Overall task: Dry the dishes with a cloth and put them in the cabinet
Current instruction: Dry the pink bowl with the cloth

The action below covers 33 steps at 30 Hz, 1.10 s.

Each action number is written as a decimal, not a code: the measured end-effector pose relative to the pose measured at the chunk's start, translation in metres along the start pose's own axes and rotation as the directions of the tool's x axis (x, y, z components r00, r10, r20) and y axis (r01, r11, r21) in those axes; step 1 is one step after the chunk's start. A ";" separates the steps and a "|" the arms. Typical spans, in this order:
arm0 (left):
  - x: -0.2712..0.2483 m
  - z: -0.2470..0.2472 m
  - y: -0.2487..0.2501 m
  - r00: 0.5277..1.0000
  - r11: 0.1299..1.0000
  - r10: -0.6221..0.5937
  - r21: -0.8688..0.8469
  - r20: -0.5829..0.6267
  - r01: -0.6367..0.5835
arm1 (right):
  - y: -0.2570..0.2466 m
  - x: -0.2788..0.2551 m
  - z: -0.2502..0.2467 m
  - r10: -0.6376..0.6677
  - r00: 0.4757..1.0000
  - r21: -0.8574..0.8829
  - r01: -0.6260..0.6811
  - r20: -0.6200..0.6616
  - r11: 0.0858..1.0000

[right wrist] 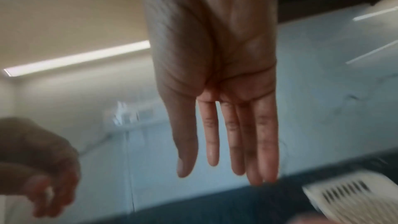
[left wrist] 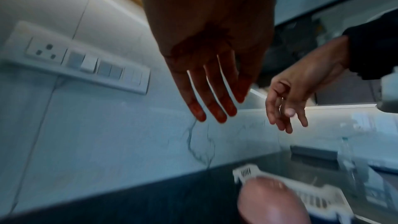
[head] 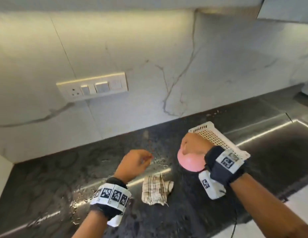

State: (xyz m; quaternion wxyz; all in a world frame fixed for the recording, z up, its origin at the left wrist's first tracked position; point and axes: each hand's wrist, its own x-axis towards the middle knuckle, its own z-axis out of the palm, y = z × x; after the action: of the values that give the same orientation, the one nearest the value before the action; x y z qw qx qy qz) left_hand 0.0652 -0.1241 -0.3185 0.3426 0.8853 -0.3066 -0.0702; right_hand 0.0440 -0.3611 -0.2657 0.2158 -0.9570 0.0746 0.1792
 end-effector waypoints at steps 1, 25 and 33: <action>-0.003 0.015 -0.013 0.995 0.998 -0.056 0.040 0.081 0.053 | 0.013 0.007 0.023 0.032 0.999 -0.021 -0.031 0.040 0.999; -0.021 0.104 -0.091 0.883 0.920 -0.383 0.027 0.271 0.390 | 0.022 0.045 0.228 -0.330 0.943 -0.147 0.333 0.049 0.931; 0.063 0.124 -0.070 0.888 0.965 -0.254 0.159 0.385 0.207 | 0.092 0.009 0.172 0.366 0.906 0.929 0.074 -0.215 0.363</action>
State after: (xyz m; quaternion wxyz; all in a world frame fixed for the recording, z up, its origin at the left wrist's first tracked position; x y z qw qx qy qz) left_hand 0.1090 -0.1901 -0.4522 0.2108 0.9000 -0.2665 -0.2731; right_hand -0.0216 -0.3690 -0.4494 0.6748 -0.6756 0.2894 -0.0670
